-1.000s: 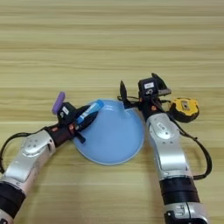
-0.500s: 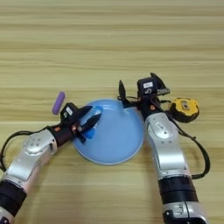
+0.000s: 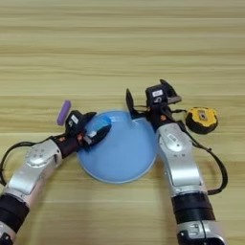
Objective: Move the objects on the table
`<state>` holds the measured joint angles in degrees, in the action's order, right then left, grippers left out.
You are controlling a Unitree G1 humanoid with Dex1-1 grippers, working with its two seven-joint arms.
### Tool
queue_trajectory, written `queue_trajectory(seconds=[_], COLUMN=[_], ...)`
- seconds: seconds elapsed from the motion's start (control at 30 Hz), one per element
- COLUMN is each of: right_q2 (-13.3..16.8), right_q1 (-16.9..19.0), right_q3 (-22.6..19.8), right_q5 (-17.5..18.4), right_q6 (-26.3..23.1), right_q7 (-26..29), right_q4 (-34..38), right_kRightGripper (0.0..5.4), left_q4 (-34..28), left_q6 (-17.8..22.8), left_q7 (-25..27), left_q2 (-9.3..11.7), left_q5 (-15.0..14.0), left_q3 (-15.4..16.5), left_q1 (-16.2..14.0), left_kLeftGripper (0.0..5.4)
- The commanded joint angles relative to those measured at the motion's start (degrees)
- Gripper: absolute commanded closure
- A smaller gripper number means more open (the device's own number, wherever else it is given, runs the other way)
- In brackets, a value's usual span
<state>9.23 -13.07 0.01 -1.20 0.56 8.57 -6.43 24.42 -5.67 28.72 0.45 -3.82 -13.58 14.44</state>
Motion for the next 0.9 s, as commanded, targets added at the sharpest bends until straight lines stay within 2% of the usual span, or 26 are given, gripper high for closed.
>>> queue_trajectory(seconds=[0.03,0.37,0.57,0.9], right_q2=[0.4,0.6,0.8,1.3], right_q1=[0.3,0.5,0.5,0.8], right_q3=[0.5,0.3,0.0,-1.3], right_q5=[-0.4,-0.3,-0.3,0.0], right_q6=[-0.9,-1.0,-0.8,-0.8], right_q7=[0.4,0.4,0.3,-0.1], right_q4=[0.9,1.0,1.0,1.4], right_kRightGripper=[0.0,0.0,0.0,0.0], left_q4=[1.1,1.4,1.7,5.3], left_q6=[-0.9,-2.7,-3.5,-6.6], left_q7=[-0.9,-2.3,-2.8,-5.4], left_q2=[-0.1,-0.8,-1.1,0.2], left_q5=[-0.2,-2.2,-2.6,-3.4], left_q3=[1.6,5.6,7.4,12.0], left_q1=[1.2,2.8,3.4,6.3], left_kLeftGripper=[1.6,0.55,0.09,0.02])
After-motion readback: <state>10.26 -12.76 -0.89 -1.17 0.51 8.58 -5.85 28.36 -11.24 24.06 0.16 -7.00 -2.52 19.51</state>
